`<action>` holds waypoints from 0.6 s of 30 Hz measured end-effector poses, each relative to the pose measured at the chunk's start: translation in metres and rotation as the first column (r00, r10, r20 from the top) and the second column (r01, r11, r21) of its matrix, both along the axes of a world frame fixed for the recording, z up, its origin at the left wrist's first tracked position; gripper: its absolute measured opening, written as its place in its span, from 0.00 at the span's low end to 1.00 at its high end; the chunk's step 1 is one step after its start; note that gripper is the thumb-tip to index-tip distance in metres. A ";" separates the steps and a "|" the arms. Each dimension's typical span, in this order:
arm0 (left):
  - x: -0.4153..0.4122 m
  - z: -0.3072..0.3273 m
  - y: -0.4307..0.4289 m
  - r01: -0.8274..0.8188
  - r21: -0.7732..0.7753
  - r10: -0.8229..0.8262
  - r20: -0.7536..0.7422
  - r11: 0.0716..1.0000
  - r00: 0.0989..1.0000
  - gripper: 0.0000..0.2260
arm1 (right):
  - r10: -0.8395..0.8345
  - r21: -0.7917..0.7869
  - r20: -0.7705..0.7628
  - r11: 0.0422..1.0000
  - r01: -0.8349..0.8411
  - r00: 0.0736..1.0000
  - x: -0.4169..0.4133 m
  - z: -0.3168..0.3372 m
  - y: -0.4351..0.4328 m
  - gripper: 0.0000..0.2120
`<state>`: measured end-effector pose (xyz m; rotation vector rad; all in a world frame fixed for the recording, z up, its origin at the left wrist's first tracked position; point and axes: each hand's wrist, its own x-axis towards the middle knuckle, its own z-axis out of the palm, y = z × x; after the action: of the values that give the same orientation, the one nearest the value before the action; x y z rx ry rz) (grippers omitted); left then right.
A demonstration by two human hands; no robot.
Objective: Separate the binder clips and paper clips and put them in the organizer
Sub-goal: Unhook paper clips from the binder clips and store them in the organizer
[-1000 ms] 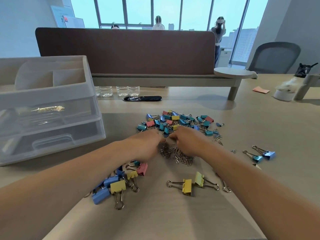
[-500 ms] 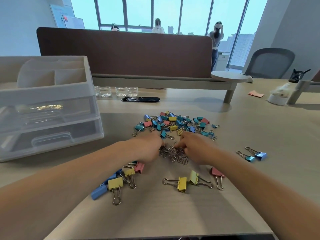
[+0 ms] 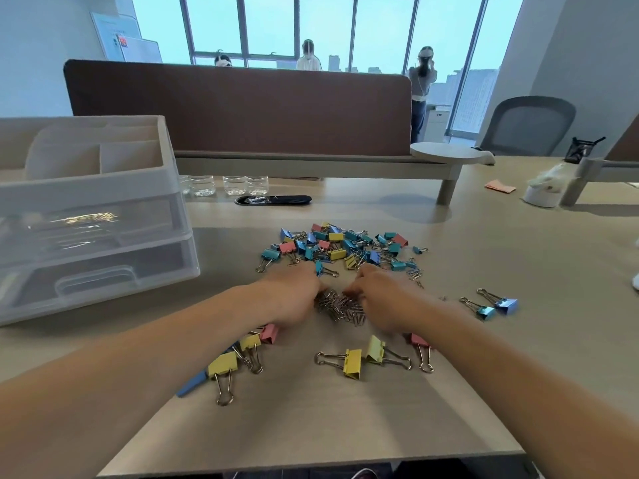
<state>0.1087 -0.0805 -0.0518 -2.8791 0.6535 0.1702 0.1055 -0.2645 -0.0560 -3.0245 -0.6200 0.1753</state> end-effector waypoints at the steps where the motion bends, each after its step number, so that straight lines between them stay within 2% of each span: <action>1: -0.002 0.000 -0.001 0.000 -0.001 0.000 0.002 1.000 1.000 0.24 | -0.001 0.000 -0.007 1.000 0.001 1.000 -0.001 0.000 0.001 0.25; 3: -0.006 0.001 -0.002 0.006 -0.013 -0.006 -0.001 1.000 1.000 0.25 | 0.008 0.015 -0.024 1.000 -0.008 1.000 -0.003 0.001 0.001 0.27; 8: -0.009 0.010 0.000 0.006 -0.089 -0.011 -0.056 0.996 0.998 0.20 | 0.014 0.102 -0.064 0.995 -0.007 0.998 -0.010 0.016 -0.008 0.19; 13: -0.004 0.013 0.005 -0.002 -0.089 -0.007 -0.100 0.996 0.995 0.11 | 0.016 0.047 -0.148 0.999 -0.010 0.989 -0.012 0.021 -0.010 0.26; 16: -0.003 0.012 -0.002 0.022 -0.178 -0.037 -0.083 0.984 0.996 0.06 | 0.008 0.057 -0.113 0.998 -0.002 0.994 -0.010 0.019 -0.002 0.20; 18: -0.001 0.008 -0.005 0.007 -0.216 -0.021 -0.060 0.976 0.998 0.07 | -0.008 0.076 -0.077 0.997 0.014 0.997 -0.010 0.017 0.003 0.16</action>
<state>0.1078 -0.0859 -0.0433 -3.0869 0.7465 0.1986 0.0955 -0.2612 -0.0392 -2.9312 -0.5897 0.2602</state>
